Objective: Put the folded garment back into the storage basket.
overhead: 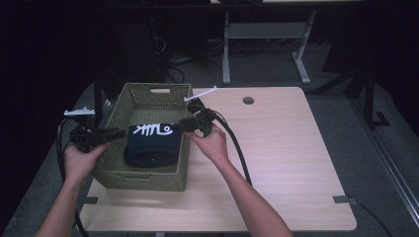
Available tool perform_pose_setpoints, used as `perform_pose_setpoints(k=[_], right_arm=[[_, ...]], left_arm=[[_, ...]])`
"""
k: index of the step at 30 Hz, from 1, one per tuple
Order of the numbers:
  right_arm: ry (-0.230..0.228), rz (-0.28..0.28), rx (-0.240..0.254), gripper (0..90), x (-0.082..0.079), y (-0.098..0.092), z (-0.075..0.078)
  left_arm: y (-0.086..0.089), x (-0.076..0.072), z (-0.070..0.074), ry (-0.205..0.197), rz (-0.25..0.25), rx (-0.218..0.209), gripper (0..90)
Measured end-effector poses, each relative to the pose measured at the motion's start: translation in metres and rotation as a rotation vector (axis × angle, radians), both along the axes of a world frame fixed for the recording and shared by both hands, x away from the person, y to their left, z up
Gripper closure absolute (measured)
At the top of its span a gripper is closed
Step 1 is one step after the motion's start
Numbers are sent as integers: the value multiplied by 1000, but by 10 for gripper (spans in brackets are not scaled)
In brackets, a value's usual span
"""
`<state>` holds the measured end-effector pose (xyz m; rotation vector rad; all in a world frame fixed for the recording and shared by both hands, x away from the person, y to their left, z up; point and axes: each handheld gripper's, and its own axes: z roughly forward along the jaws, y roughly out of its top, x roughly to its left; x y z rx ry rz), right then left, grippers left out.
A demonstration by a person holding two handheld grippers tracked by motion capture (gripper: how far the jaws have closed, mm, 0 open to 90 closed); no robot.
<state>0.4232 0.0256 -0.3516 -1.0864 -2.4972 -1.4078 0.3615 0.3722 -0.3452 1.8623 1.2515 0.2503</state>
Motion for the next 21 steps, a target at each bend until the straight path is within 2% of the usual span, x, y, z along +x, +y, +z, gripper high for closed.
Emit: perform_pose_setpoints(k=[2, 10, 13, 16, 21], right_arm=[[1, 2, 3, 527, 0, -1, 1], [-6, 11, 24, 508, -1, -14, 6], [0, 13, 38, 498, -1, -18, 7], [-1, 12, 38, 485, 1, -24, 8], [-3, 9, 39, 459, 2, -34, 9]], left_arm=[[-2, -2, 2, -1, -2, -13, 512], [-11, -8, 10, -30, -18, -11, 470], [-16, -10, 13, -46, -31, -33, 449], [-23, -9, 16, -52, -39, -18, 435], [-30, -9, 17, -56, -48, -19, 417]])
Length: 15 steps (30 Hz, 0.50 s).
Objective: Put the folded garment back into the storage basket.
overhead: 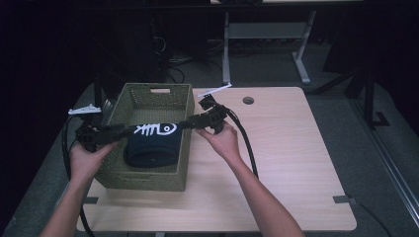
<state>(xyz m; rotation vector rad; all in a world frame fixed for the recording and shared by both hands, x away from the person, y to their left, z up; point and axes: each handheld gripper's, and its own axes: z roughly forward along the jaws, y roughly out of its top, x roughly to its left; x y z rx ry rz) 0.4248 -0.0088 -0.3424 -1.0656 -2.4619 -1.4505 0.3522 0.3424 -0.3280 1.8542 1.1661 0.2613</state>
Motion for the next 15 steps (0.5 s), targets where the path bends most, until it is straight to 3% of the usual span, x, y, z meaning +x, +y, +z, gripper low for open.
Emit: perform_pose_setpoints(k=[15], right_arm=[[-5, -14, 17, 372, 2, -30, 1]], left_arm=[[-17, -3, 0, -11, 1, -6, 371]])
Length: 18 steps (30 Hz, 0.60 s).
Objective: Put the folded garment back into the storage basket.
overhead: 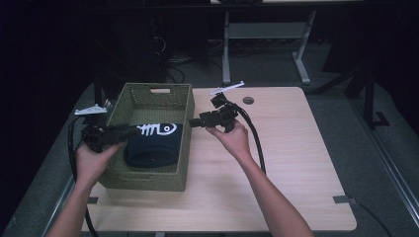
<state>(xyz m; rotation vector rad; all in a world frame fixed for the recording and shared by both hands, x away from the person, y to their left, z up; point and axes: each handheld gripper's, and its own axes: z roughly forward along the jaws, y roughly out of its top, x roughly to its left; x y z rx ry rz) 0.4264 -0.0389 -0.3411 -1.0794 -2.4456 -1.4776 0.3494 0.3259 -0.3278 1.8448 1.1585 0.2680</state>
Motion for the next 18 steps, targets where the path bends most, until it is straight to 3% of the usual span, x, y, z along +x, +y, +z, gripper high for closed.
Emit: perform_pose_setpoints(k=[18], right_arm=[[-3, -19, -3, 341, -3, -34, 0]], left_arm=[[-27, -5, -2, -19, -34, -24, 344]])
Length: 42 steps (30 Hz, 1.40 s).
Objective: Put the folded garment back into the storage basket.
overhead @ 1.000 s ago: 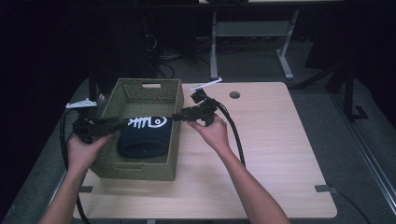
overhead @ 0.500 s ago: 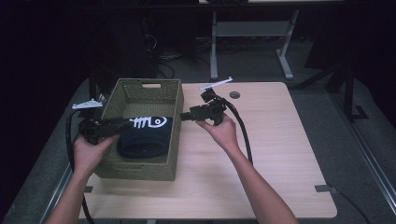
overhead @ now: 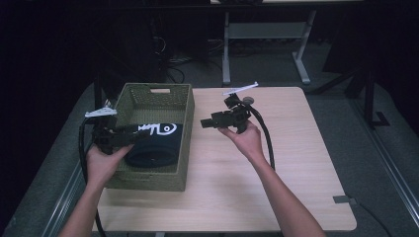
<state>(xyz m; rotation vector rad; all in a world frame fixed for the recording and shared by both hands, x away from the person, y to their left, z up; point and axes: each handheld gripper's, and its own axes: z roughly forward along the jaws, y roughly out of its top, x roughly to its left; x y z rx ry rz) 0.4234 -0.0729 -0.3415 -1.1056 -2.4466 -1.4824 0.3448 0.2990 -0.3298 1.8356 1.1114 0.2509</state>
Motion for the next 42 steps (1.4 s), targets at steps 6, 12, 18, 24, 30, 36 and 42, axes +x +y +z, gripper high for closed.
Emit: perform_pose_setpoints(k=[6, 12, 18, 24, 30, 36, 42], right_arm=[[5, -14, 2, 332, -2, -11, -2], [3, -28, 6, 332, -4, -23, -2], [-4, -43, 4, 328, -6, -37, -1], [1, -62, 10, 320, -9, -50, -2], [0, -75, 4, 312, -12, -61, -2], [1, -90, 5, 308, -14, -73, -2], [-3, -108, 4, 308, -18, -86, -2]], left_arm=[[-7, 2, -1, 3, -15, -14, 325], [-16, 2, -4, 4, -6, -31, 289], [-29, 2, -5, -4, -24, -32, 268], [-43, 2, -6, -21, -44, -17, 263], [-55, 3, -7, -18, -62, -17, 244], [-65, 3, -7, -21, -77, -21, 237], [-77, 2, -5, -29, -93, -18, 229]])
